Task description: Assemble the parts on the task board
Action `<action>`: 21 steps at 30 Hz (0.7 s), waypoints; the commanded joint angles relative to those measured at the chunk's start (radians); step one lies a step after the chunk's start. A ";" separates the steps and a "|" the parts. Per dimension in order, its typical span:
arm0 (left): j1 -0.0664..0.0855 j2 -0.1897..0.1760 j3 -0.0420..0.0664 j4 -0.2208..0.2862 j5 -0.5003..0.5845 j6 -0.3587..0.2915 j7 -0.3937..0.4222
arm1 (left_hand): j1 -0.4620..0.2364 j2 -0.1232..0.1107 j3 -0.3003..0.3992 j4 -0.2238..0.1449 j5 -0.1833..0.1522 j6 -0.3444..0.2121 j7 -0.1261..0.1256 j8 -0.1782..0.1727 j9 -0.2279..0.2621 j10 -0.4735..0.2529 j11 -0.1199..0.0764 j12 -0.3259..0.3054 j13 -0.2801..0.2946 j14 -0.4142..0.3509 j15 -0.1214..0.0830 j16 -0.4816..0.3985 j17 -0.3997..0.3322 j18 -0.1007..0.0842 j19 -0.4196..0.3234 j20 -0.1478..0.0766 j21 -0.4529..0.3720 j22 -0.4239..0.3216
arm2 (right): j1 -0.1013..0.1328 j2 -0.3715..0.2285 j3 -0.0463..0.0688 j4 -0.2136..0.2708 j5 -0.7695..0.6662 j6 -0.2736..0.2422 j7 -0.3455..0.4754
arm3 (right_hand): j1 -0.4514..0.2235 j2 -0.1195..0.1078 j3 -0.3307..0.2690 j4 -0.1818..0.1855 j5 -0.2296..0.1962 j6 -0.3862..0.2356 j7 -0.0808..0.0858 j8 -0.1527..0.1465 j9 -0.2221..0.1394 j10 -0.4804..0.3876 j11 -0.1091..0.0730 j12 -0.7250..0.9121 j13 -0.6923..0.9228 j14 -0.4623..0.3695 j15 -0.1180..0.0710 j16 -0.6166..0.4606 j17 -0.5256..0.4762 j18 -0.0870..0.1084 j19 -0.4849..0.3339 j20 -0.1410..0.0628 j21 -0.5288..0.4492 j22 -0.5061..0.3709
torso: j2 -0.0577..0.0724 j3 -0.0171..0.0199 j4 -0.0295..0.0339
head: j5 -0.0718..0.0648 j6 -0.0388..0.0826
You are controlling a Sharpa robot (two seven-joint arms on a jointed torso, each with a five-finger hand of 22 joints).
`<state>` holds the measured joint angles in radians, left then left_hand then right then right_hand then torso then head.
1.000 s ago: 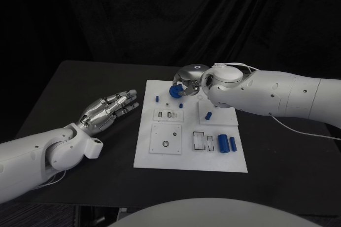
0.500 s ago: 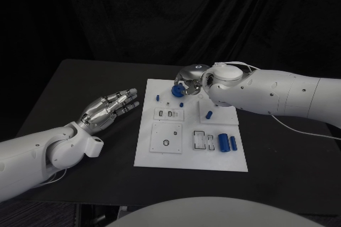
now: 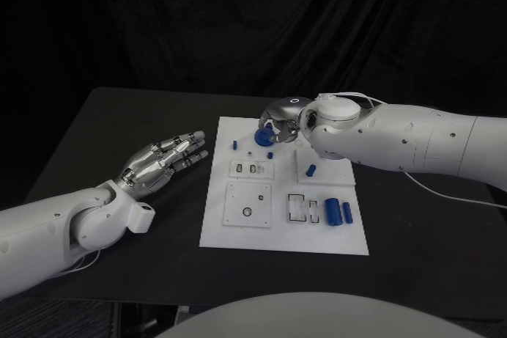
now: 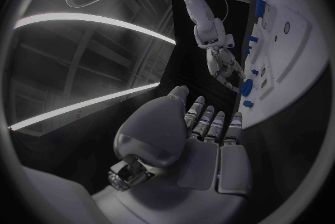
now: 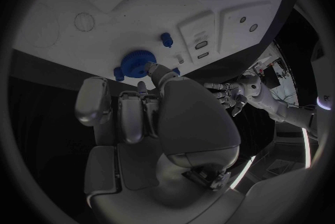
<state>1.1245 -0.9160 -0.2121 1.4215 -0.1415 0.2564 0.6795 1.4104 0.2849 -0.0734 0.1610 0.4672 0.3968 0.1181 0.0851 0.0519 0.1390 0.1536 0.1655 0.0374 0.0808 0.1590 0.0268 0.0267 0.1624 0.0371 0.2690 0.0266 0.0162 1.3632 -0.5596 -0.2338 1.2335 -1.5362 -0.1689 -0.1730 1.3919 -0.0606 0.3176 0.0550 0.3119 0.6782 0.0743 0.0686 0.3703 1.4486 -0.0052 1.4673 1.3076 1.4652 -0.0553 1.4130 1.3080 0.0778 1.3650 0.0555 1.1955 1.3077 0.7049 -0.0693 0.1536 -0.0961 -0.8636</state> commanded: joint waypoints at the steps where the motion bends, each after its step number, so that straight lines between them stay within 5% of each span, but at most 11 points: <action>1: -0.001 0.002 0.001 0.001 0.002 0.012 0.128 | -0.001 0.004 0.008 -0.001 0.004 -0.001 0.003 0.004 0.001 0.002 0.007 0.002 0.001 -0.002 0.005 0.001 -0.001 0.017 0.005 0.004 0.004 0.001 | -0.003 -0.002 0.001 0.004 -0.007 -0.005 -0.003 | -0.005 -0.006 0.001 0.004 -0.008 -0.008 -0.005 -0.005 -0.004 -0.001 -0.006 -0.005 0.159 0.029 -0.007 -0.001 0.119 0.008 0.000 -0.004 -0.007 0.115 | 0.000 0.0006 0.0007 | -0.001 -0.001; 7: -0.002 -0.001 0.001 0.001 0.002 0.012 0.128 | -0.001 0.004 0.008 -0.001 0.004 -0.001 0.003 0.004 0.001 0.002 0.007 0.002 0.001 -0.002 0.005 0.001 -0.001 0.017 0.005 0.004 0.004 0.001 | -0.004 -0.009 0.001 0.005 -0.007 -0.027 -0.003 | -0.007 -0.004 0.000 0.005 -0.023 -0.062 -0.013 -0.010 -0.043 -0.025 -0.012 -0.029 0.139 0.025 -0.012 -0.010 0.112 0.010 -0.004 -0.007 -0.017 0.113 | 0.000 0.0002 0.0001 | 0.003 -0.002; 13: -0.005 -0.009 0.001 0.002 0.002 0.007 0.131 | -0.001 0.004 0.009 -0.002 0.004 -0.001 0.003 0.004 0.001 0.002 0.007 0.002 0.001 -0.001 0.005 0.001 -0.001 0.017 0.005 0.004 0.004 0.001 | 0.004 -0.057 0.002 0.023 -0.007 -0.084 0.006 | -0.018 -0.005 -0.005 0.013 -0.025 -0.021 -0.009 0.000 -0.041 -0.032 -0.010 -0.039 0.130 0.023 -0.012 -0.018 0.106 0.011 -0.006 -0.009 -0.028 0.112 | 0.000 -0.0002 0.0001 | 0.005 0.010; 16: -0.010 -0.013 0.001 0.005 0.001 0.004 0.134 | -0.001 0.004 0.009 -0.002 0.004 -0.001 0.003 0.004 0.001 0.002 0.007 0.002 0.001 -0.001 0.005 0.001 -0.001 0.017 0.005 0.004 0.004 0.001 | 0.022 -0.120 0.002 0.065 0.010 -0.108 0.035 | -0.033 -0.005 -0.014 0.026 -0.035 -0.006 -0.006 0.003 -0.048 -0.027 -0.008 -0.036 0.133 0.025 -0.011 -0.017 0.108 0.010 -0.002 -0.008 -0.025 0.114 | 0.000 0.0002 0.0012 | -0.001 0.013; 18: -0.015 -0.015 0.001 0.005 0.001 0.002 0.135 | -0.001 0.004 0.009 -0.002 0.004 0.001 0.003 0.005 0.001 0.003 0.007 0.003 0.001 -0.001 0.005 0.002 0.000 0.017 0.006 0.005 0.004 0.001 | 0.034 -0.174 0.002 0.105 0.047 -0.130 0.062 | -0.033 0.006 -0.015 0.037 -0.038 0.080 -0.001 0.036 -0.050 0.016 -0.008 0.001 0.166 0.043 -0.011 0.013 0.134 -0.001 0.030 -0.008 0.025 0.136 | 0.000 0.0001 0.0017 | -0.005 0.016; 21: -0.021 -0.017 0.001 0.007 0.001 0.001 0.136 | -0.001 0.004 0.009 -0.002 0.004 0.001 0.003 0.005 0.001 0.003 0.007 0.003 0.001 -0.001 0.005 0.002 0.000 0.017 0.006 0.005 0.004 0.001 | 0.049 -0.275 0.002 0.181 0.102 -0.157 0.098 | -0.035 0.007 -0.016 0.043 -0.037 0.109 -0.004 0.043 -0.054 0.015 -0.010 0.001 0.165 0.044 -0.013 0.014 0.135 -0.002 0.033 -0.010 0.028 0.139 | -0.001 -0.0001 -0.0004 | -0.007 0.019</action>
<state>1.1053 -0.9337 -0.2122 1.4247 -0.1416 0.2557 0.6797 1.4104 0.2849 -0.0710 0.1586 0.4672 0.3968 0.1181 0.0850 0.0519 0.1390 0.1536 0.1655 0.0374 0.0807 0.1590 0.0268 0.0267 0.1624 0.0400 0.2720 0.0266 0.0161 1.4100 -0.8193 -0.2314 1.3948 -1.5012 -0.2551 -0.1327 1.3590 -0.0618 0.3008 0.0917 0.2733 0.7834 0.0711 0.1084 0.3172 1.4599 -0.0127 1.4660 1.3074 1.4653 -0.0626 1.4240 1.3078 0.0781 1.3928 0.0464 1.2203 1.3075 0.7046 -0.0690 0.1545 -0.1011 -0.8472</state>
